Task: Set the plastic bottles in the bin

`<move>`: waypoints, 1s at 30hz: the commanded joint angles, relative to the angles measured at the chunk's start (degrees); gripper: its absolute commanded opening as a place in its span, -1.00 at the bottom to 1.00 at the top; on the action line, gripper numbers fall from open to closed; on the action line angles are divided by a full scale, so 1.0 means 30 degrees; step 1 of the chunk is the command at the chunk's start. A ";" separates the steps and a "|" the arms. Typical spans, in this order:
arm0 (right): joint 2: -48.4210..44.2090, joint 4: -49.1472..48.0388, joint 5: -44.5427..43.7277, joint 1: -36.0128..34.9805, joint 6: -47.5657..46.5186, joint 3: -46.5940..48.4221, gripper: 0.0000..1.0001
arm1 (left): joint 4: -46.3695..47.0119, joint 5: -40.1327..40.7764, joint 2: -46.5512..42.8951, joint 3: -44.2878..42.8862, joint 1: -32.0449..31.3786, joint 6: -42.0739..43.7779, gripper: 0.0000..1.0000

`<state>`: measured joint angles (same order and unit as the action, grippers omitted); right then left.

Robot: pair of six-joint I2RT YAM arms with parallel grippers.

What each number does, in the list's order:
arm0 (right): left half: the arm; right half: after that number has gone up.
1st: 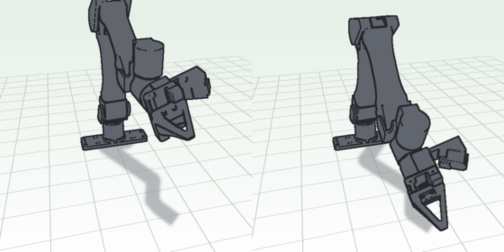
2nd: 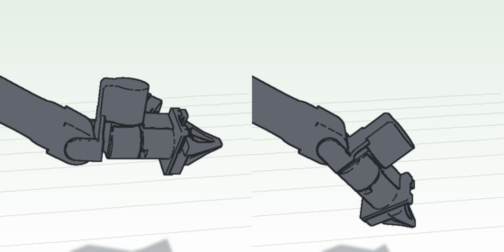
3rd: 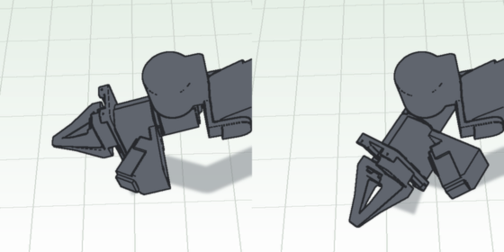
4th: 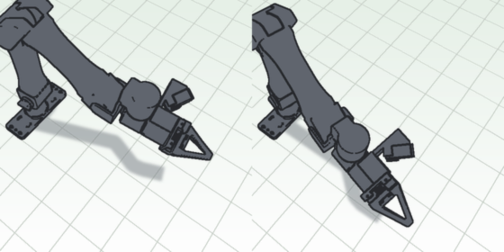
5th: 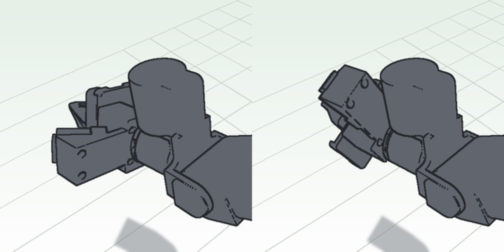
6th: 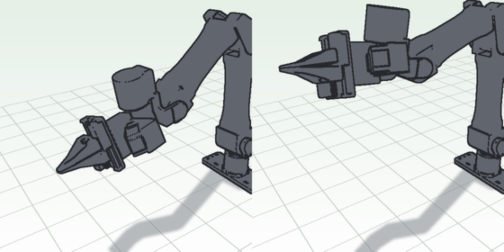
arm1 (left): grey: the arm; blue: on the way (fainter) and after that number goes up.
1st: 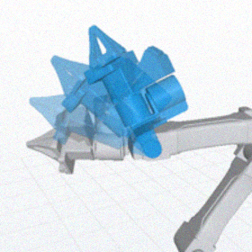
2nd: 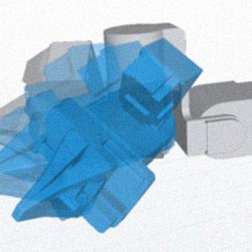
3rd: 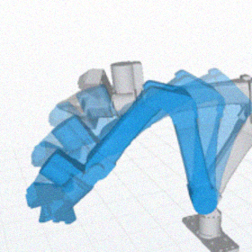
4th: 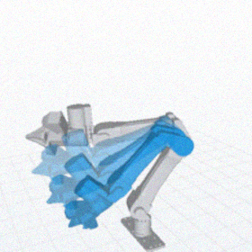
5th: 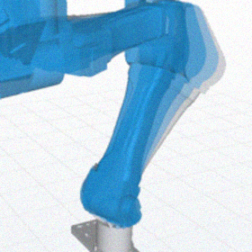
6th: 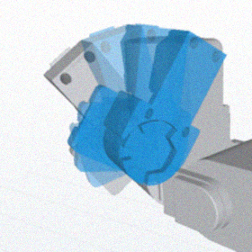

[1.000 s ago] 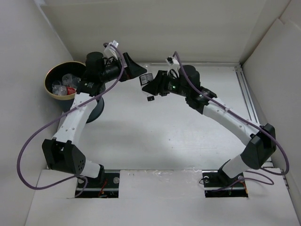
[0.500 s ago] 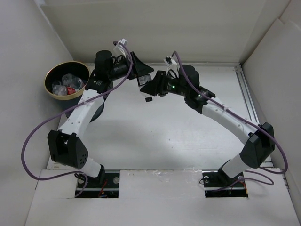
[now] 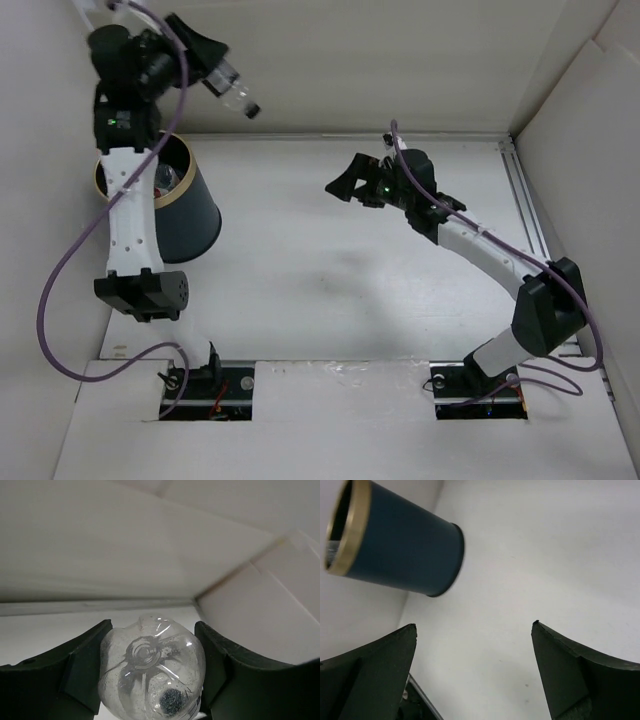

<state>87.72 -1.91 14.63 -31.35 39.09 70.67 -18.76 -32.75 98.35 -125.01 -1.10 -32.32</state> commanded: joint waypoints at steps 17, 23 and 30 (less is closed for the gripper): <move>-0.2405 -0.0212 0.0247 -0.0885 -0.1341 -0.4662 1.00 | 0.1154 1.8268 -0.2547 0.5339 0.4469 0.3975 -1.00; -0.3633 -0.0212 0.0454 -0.1236 -0.1517 -0.4837 1.00 | 0.1364 1.8738 -0.2167 0.6514 0.4469 0.3801 -1.00; -0.5156 0.0811 0.0222 -0.1238 -0.1517 -0.4576 1.00 | 0.0981 1.8599 -0.1815 0.7539 0.4704 0.3213 1.00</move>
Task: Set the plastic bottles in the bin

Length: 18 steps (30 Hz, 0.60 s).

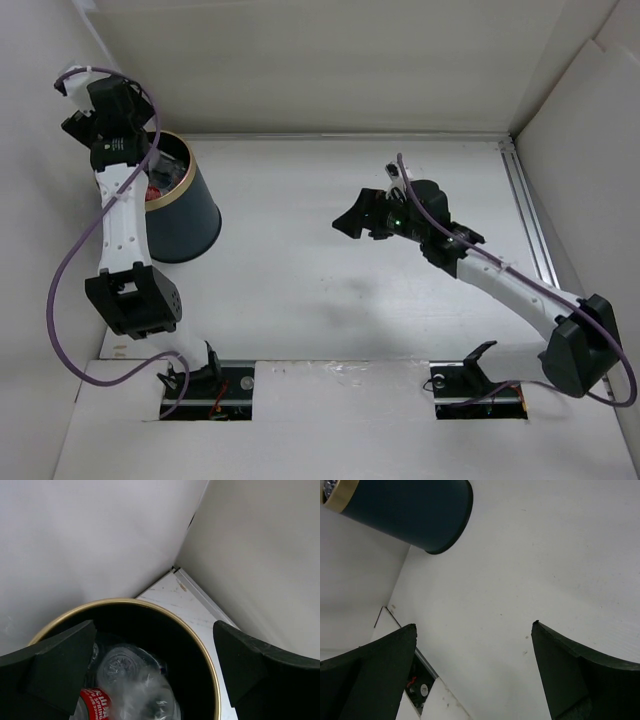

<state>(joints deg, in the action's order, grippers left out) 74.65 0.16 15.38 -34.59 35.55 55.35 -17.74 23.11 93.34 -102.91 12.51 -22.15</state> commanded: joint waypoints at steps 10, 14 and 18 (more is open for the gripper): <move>-0.2616 0.6617 -0.6200 -0.1242 -0.2327 0.4337 1.00 | -0.1723 -0.6261 -0.1609 -0.3274 -0.2284 0.1990 1.00; -0.3847 1.0250 -1.0884 -0.1625 -0.2534 0.6944 1.00 | -0.4602 -0.4814 -0.3509 -0.3494 -0.6323 0.2406 1.00; -0.4960 1.4231 -1.3001 -0.1975 -0.2913 0.9377 1.00 | -0.2472 -0.6468 -0.9332 0.3381 -0.7775 0.0970 1.00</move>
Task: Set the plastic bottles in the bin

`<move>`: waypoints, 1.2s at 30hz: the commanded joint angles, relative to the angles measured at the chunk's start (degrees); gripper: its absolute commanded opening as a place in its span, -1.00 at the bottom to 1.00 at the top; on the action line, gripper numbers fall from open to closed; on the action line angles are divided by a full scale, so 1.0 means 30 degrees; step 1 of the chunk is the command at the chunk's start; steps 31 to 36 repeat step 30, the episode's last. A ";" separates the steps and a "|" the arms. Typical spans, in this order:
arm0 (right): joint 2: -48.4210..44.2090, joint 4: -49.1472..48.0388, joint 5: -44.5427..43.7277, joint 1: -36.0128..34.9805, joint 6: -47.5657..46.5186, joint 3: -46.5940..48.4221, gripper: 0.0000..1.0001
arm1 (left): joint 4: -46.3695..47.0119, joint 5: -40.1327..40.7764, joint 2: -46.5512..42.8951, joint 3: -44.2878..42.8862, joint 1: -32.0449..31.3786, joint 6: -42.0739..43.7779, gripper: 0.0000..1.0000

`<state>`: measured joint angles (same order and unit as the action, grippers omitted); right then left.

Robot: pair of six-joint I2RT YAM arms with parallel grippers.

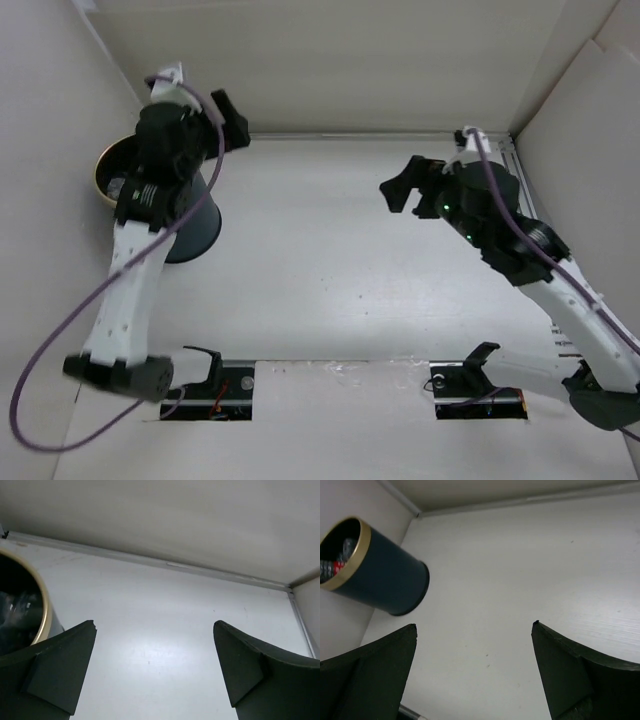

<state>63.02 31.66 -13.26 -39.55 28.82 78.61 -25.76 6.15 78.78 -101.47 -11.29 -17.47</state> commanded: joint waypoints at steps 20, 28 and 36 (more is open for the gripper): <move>-0.8381 0.8958 -0.4575 -0.0322 -0.0671 0.1366 1.00 | -0.5740 -0.0059 -2.1398 1.2873 0.0160 -0.1265 1.00; -0.8967 0.9134 -0.4986 -0.0322 -0.0087 0.1014 1.00 | -0.4306 0.0176 -2.1398 1.3550 0.0160 -0.1177 1.00; -0.8967 0.9134 -0.5161 -0.0322 -0.0085 0.1014 1.00 | -0.4304 0.0381 -2.0873 1.3171 0.0160 -0.0972 1.00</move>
